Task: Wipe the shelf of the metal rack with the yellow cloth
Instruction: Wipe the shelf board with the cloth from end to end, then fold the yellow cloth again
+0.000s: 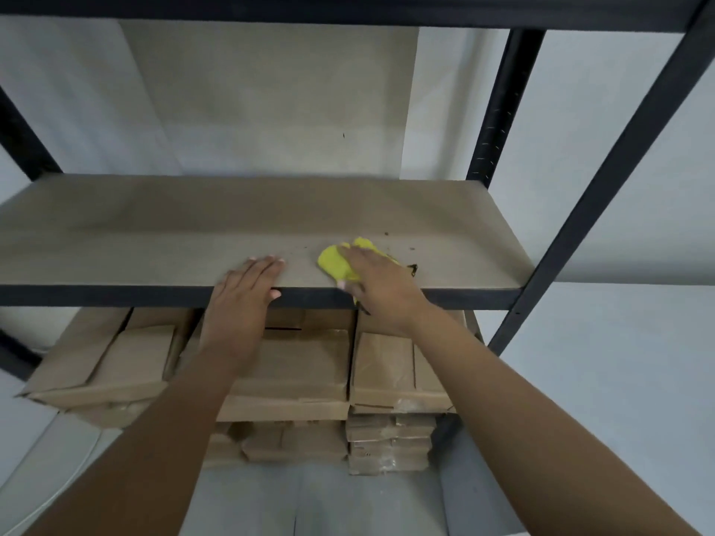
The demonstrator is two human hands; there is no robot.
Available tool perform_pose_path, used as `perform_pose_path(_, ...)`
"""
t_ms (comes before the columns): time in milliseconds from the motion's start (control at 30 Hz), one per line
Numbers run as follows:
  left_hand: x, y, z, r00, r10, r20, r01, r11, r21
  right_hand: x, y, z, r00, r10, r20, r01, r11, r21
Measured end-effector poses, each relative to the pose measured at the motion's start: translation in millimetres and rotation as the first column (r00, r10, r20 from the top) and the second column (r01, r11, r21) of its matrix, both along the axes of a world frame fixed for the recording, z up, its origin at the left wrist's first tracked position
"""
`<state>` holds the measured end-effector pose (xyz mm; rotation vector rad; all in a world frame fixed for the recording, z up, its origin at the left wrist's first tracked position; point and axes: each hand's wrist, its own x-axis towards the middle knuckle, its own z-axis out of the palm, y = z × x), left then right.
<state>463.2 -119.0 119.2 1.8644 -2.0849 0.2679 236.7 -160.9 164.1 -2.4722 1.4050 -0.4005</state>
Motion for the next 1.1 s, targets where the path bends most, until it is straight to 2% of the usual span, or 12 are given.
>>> perform_pose_path(167, -2.0, -2.1, 2.1, 1.000, 0.022, -0.004, -0.022, 0.999, 0.037, -57.6, 40.7, -22.9, 0.981, 0.152, -0.120, -0.165, 0.981, -0.103)
perform_pose_path(267, -9.5, -1.6, 9.7, 0.997, 0.056, -0.048, -0.051, 0.992, 0.113, -101.0, 72.0, -62.6, 0.965, 0.146, -0.216, -0.138, 0.989, 0.049)
perform_pose_path(400, -65.8, 34.1, 22.8, 0.944, -0.037, -0.329, 0.064, 0.995, 0.071, -126.1, 118.7, -73.3, 0.977, -0.078, 0.196, 0.007, 0.941, 0.337)
perform_pose_path(467, -108.7, 67.8, 22.0, 0.852, -0.009, -0.523, 0.092, 0.987, 0.133, -122.8, 133.5, -66.4, 0.941, -0.110, 0.321, -0.014, 0.933, 0.359)
perform_pose_path(567, -153.8, 112.2, 12.9, 0.665, 0.222, -0.713, 0.141, 0.900, 0.412, -115.4, 147.9, -56.1, 0.903, -0.093, 0.419, -0.069, 0.932, 0.357)
perform_pose_path(667, -162.9, 134.1, 3.6, 0.362, 0.474, -0.803, 0.311, 0.750, 0.584, -112.1, 155.4, -58.1, 0.907, -0.080, 0.414, -0.080, 0.932, 0.353)
perform_pose_path(733, -161.8, 140.3, 1.3, 0.171, 0.553, -0.815, 0.415, 0.710, 0.569, -110.7, 160.9, -64.1, 0.912, -0.090, 0.400, -0.074, 0.923, 0.377)
perform_pose_path(833, -157.7, 142.6, -2.6, 0.071, 0.544, -0.836, 0.474, 0.719, 0.508, -111.1, 172.4, -75.5, 0.882, -0.116, 0.457, -0.087, 0.912, 0.401)
perform_pose_path(933, -152.5, 146.2, -7.8, -0.057, 0.523, -0.851, 0.485, 0.759, 0.434, -115.1, 184.0, -84.7, 0.778, -0.245, 0.578, -0.061, 0.887, 0.459)
perform_pose_path(1000, -148.9, 151.7, -14.6, -0.033, 0.499, -0.866, 0.491, 0.763, 0.420, -117.5, 190.8, -89.4, 0.664, -0.387, 0.640, -0.068, 0.821, 0.567)
perform_pose_path(1033, -147.8, 154.8, -19.7, 0.056, 0.463, -0.884, 0.474, 0.768, 0.432, -118.9, 193.7, -92.2, 0.631, -0.433, 0.644, -0.066, 0.796, 0.601)
perform_pose_path(1100, -147.1, 159.3, -31.9, 0.319, 0.340, -0.885, 0.379, 0.810, 0.448, -121.9, 198.4, -97.9, 0.599, -0.499, 0.626, -0.039, 0.763, 0.646)
